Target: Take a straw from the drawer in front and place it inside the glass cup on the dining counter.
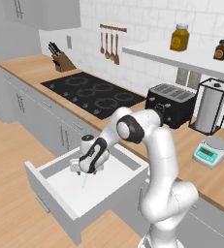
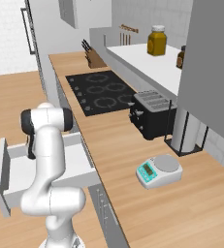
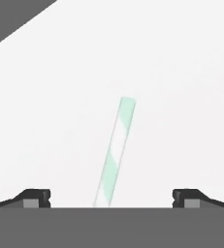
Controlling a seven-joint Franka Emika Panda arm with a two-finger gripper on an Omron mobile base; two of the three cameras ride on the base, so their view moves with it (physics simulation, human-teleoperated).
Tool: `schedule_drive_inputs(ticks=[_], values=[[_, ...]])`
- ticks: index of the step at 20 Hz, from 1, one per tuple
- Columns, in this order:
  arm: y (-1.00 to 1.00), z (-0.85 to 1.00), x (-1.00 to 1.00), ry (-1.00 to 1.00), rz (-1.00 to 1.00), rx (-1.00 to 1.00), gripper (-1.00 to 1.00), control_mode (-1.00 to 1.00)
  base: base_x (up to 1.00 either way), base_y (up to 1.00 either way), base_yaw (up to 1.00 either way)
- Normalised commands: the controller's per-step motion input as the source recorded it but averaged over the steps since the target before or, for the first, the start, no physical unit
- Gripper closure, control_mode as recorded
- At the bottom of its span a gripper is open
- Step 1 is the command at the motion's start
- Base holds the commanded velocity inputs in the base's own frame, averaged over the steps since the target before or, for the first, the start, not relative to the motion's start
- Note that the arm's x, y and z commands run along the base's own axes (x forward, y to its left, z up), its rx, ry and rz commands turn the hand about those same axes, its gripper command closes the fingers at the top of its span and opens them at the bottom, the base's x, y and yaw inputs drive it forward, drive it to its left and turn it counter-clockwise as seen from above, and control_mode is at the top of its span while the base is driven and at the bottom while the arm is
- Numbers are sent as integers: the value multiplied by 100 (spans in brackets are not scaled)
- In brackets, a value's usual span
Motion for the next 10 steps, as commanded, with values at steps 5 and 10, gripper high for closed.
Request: schedule_drive_inputs(ticks=[5,10], values=[[0,-20,28,0,-7,0,-100,-100,0,0,0],[0,-28,24,0,-5,0,-100,-100,0,0,0]])
